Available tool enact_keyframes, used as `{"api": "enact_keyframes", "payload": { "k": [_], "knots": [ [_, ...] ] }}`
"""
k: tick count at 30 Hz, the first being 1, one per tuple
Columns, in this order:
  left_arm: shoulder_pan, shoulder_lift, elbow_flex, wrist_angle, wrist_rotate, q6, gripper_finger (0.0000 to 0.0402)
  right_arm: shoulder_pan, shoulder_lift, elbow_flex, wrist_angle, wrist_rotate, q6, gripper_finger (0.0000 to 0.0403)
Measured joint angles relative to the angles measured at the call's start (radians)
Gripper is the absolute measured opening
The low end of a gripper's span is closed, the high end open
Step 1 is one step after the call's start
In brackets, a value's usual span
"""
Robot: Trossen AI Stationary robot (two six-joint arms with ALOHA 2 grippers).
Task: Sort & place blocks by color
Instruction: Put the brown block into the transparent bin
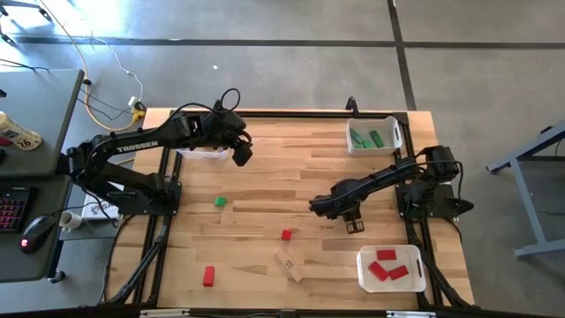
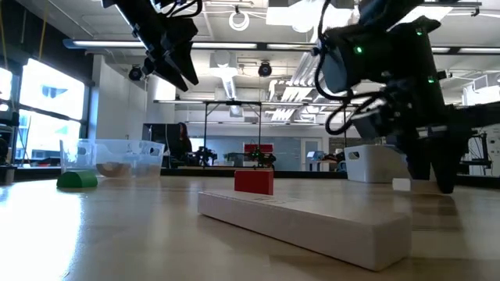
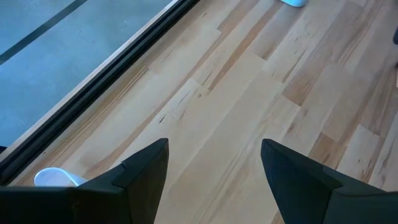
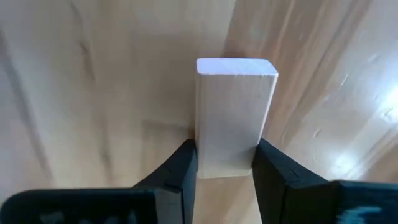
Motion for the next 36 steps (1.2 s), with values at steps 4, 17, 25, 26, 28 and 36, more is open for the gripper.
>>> {"api": "enact_keyframes", "payload": {
  "k": [4, 17, 25, 26, 28, 36],
  "knots": [
    [0.0, 0.0, 0.0, 0.0, 0.011, 0.039, 0.0243, 0.0, -0.018, 0.059, 0.007, -0.018, 0.067, 0.0092],
    [0.002, 0.0, 0.0, 0.076, 0.162, 0.049, 0.0243, -0.015, -0.041, 0.282, 0.025, 0.073, 0.091, 0.0092],
    [0.002, 0.0, 0.0, 0.192, 0.271, 0.148, 0.0243, -0.075, -0.041, 0.455, 0.023, 0.09, 0.024, 0.0092],
    [0.002, 0.0, 0.0, 0.21, 0.281, 0.161, 0.0243, -0.085, -0.041, 0.478, 0.024, 0.09, 0.015, 0.0092],
    [0.002, 0.0, 0.0, 0.243, 0.314, 0.176, 0.0243, -0.106, -0.041, 0.521, 0.023, 0.09, 0.003, 0.0092],
    [0.001, 0.0, 0.0, 0.294, 0.435, 0.18, 0.0243, -0.177, -0.042, 0.666, 0.022, 0.09, -0.068, 0.0092]
  ]
}}
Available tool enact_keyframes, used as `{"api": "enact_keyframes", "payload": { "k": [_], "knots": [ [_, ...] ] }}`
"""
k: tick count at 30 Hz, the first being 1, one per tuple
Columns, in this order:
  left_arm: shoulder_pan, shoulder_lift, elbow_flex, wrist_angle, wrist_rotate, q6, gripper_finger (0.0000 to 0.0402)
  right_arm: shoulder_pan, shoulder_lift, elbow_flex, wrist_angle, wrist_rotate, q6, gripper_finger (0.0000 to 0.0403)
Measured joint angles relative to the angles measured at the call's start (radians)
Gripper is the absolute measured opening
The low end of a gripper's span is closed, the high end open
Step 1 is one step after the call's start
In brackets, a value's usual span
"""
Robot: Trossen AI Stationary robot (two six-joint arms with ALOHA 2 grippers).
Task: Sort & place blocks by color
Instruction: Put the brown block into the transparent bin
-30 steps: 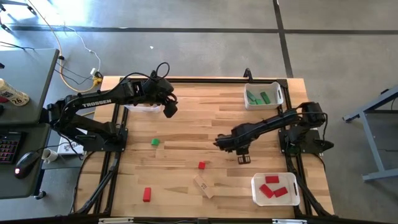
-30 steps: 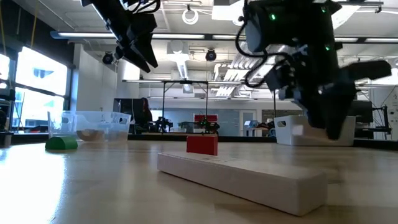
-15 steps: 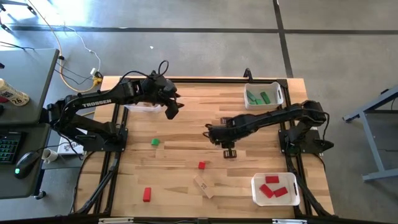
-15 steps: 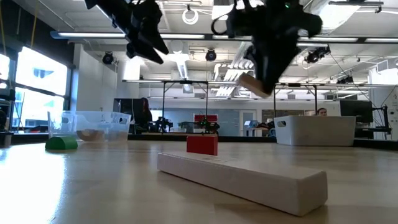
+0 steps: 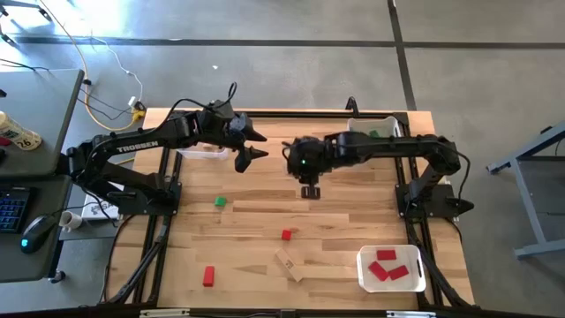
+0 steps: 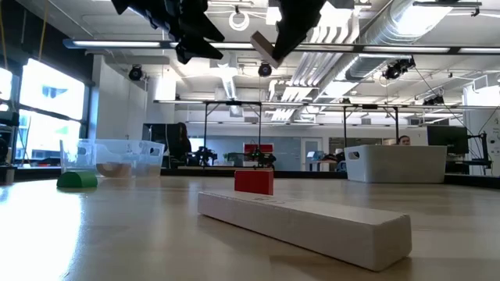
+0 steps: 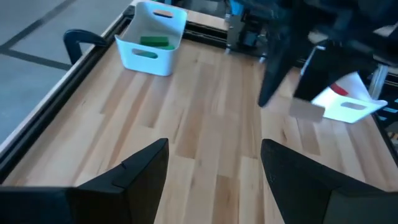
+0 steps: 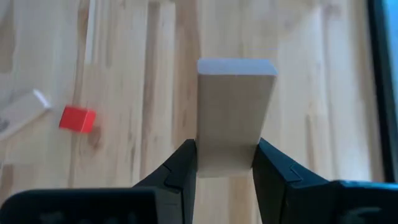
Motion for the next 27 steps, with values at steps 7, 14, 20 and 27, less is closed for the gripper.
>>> {"api": "enact_keyframes", "payload": {
  "k": [7, 14, 20, 27],
  "knots": [
    [-0.001, 0.0, 0.0, 0.03, 0.01, 0.0, 0.0243, -0.065, 0.0, 0.087, 0.001, -0.002, -0.027, 0.0092],
    [-0.001, 0.0, 0.0, 0.133, 0.019, 0.0, 0.0243, -0.133, -0.001, 0.155, 0.009, -0.002, -0.029, 0.0092],
    [-0.001, 0.0, 0.0, 0.229, 0.011, 0.0, 0.0243, -0.182, -0.001, 0.187, 0.06, -0.035, -0.036, 0.0092],
    [-0.001, 0.0, 0.0, 0.288, -0.017, -0.002, 0.0243, -0.219, -0.001, 0.188, 0.156, -0.131, -0.081, 0.0092]
  ]
}}
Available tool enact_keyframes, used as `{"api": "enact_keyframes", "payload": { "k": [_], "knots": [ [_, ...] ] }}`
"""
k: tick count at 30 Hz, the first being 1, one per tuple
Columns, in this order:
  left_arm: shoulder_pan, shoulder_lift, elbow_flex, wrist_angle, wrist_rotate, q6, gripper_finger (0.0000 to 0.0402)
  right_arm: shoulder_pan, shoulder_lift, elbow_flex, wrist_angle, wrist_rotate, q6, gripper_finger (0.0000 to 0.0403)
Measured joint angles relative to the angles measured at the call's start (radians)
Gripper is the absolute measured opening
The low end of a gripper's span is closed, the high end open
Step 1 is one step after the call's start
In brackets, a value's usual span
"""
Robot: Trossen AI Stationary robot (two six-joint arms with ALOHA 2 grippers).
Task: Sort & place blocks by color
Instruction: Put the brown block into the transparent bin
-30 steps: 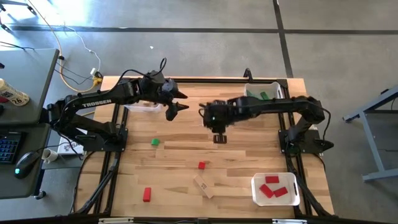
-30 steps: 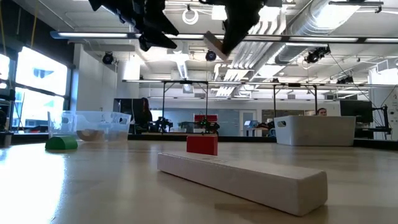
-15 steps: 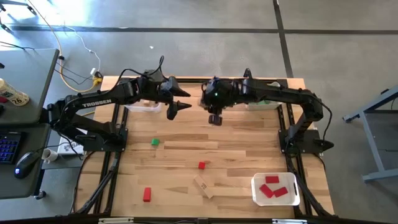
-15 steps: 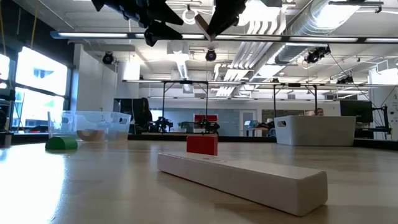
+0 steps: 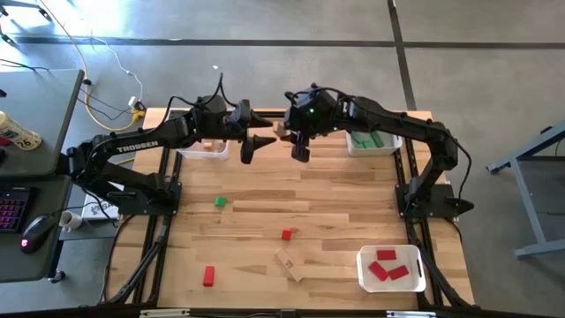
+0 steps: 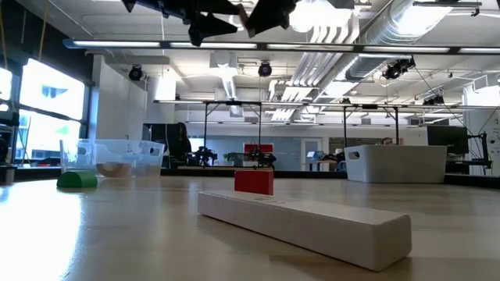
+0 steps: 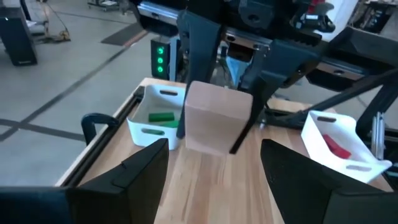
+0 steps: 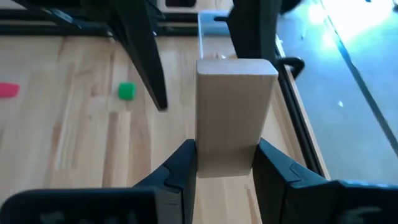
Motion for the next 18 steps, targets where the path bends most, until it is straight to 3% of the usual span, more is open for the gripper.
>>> {"api": "enact_keyframes", "payload": {
  "k": [18],
  "knots": [
    [0.0, 0.0, 0.0, 0.116, 0.009, -0.006, 0.0243, -0.018, 0.0, 0.0, 0.099, -0.12, -0.045, 0.0092]
  ]
}}
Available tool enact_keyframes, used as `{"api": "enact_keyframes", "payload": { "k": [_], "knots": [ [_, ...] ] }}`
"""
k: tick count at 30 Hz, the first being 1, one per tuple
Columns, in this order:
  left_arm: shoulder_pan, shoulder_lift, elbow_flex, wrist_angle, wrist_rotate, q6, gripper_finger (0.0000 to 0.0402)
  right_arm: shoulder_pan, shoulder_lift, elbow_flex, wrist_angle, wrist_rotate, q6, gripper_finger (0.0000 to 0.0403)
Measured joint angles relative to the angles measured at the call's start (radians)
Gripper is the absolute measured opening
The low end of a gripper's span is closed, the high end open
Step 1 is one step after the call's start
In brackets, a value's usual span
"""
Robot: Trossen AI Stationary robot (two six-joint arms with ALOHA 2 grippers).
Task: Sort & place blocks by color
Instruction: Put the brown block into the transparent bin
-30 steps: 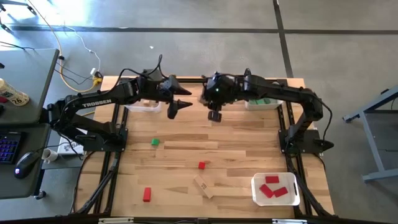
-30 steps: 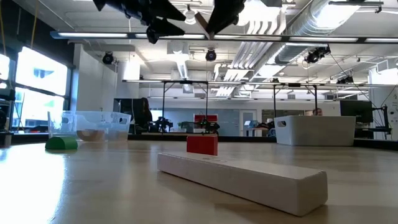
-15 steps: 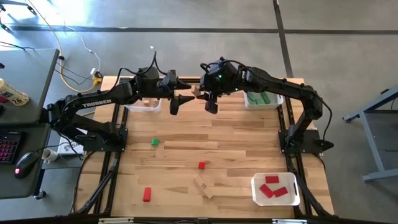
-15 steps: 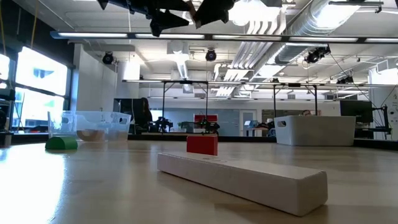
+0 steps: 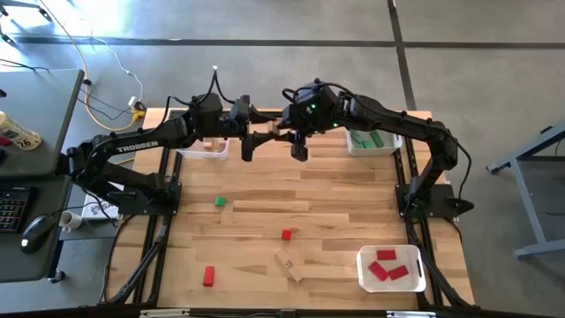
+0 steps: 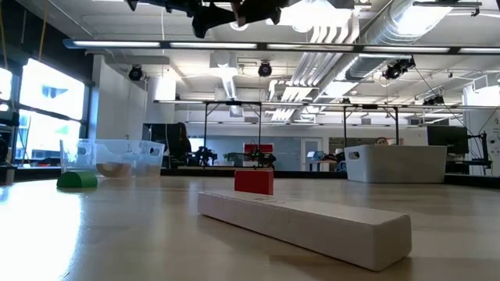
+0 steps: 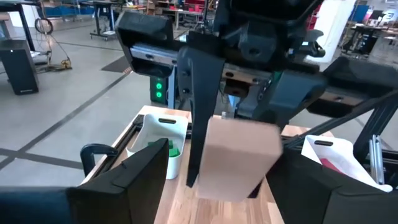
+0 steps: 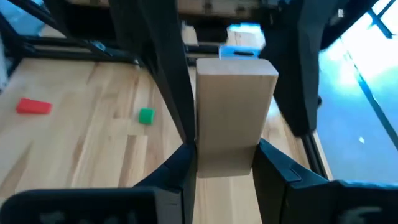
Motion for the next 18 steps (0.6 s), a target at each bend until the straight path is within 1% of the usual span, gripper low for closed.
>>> {"api": "enact_keyframes", "payload": {
  "k": [2, 5, 8, 14, 18],
  "knots": [
    [0.0, 0.0, 0.0, 0.0, 0.001, 0.0, 0.024, 0.0, 0.0, 0.0, 0.017, -0.026, 0.0, 0.0092],
    [0.0, 0.0, 0.0, 0.0, 0.001, 0.006, 0.0223, 0.0, 0.0, 0.0, 0.019, -0.028, 0.0, 0.0092],
    [0.0, 0.0, 0.0, 0.001, 0.003, 0.019, 0.0188, -0.001, 0.0, 0.0, 0.019, -0.025, -0.001, 0.0092],
    [-0.001, 0.0, 0.0, 0.002, 0.007, 0.052, 0.0106, -0.001, 0.0, 0.0, 0.012, -0.022, -0.01, 0.0092],
    [-0.001, 0.0, 0.0, 0.005, 0.006, 0.06, 0.0103, -0.001, 0.0, 0.0, 0.011, -0.02, -0.003, 0.0093]
  ]
}}
